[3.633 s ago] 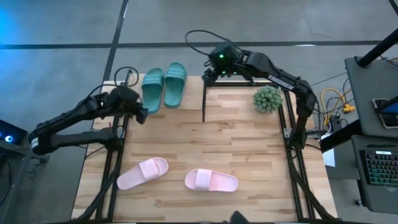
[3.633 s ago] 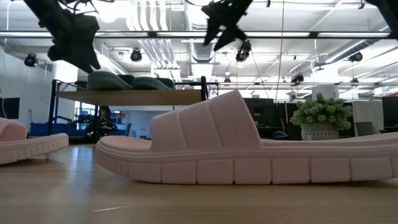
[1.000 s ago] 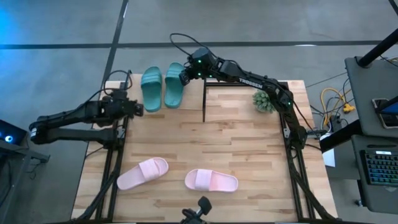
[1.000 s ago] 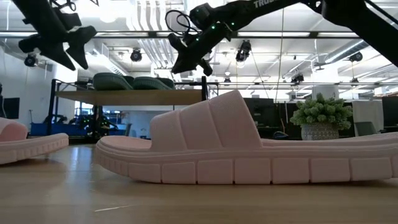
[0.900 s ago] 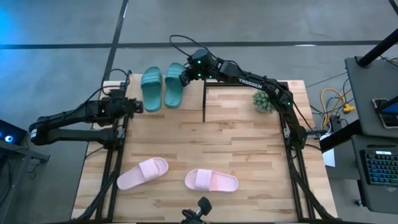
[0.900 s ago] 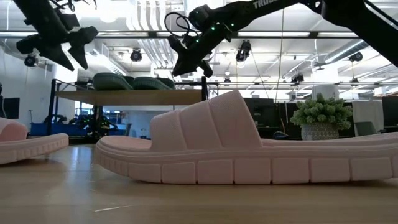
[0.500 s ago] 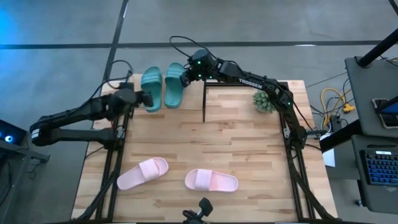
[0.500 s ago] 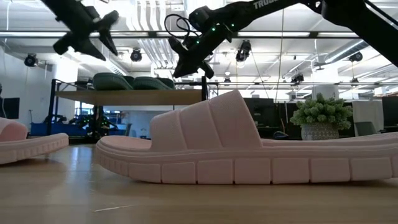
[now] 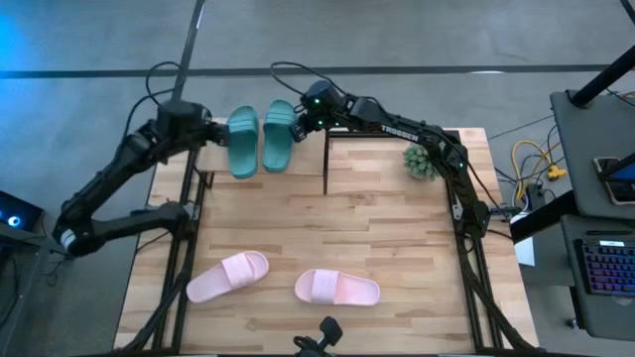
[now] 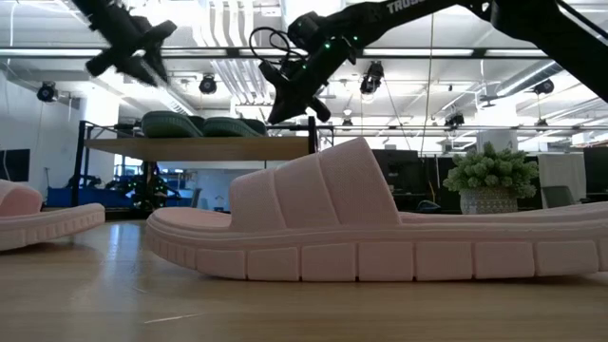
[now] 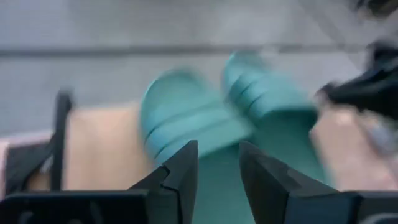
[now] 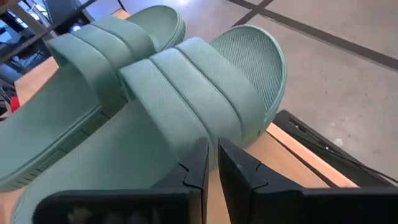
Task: Pick and place slides into the shelf
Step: Put the blue slide on the shelf
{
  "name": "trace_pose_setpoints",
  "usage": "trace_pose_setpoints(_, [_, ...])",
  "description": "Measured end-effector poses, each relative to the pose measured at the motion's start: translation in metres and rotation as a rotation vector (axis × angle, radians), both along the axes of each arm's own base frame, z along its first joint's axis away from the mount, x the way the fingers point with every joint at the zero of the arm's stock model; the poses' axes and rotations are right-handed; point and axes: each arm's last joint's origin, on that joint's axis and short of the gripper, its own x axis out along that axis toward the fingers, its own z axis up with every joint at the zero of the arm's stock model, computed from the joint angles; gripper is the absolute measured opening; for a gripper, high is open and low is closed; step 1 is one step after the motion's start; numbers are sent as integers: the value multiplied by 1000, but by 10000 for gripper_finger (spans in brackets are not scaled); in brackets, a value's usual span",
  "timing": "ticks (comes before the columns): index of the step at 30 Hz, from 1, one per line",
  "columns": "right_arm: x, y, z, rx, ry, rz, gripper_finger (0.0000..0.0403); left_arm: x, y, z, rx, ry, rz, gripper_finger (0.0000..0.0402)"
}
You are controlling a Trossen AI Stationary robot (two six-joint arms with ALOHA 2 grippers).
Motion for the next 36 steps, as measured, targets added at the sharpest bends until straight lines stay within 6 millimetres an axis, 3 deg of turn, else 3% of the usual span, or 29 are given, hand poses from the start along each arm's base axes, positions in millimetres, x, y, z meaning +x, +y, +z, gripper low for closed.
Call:
trace_pose_setpoints(5, [0,0,2,-4,-8,0,28,-5,16,-20,-162,70,-30,60])
trace_pose_setpoints(10, [0,0,2,-3,-5,0,28,-5,31,-22,-146,94,-20,6])
trace_pose_setpoints(22, [-2,0,0,0,25,-15,28,8,66,-45,-211,217,37,0])
trace_pose_setpoints(36, [-2,-1,0,-5,20,-15,28,17,82,-48,-148,208,12,0])
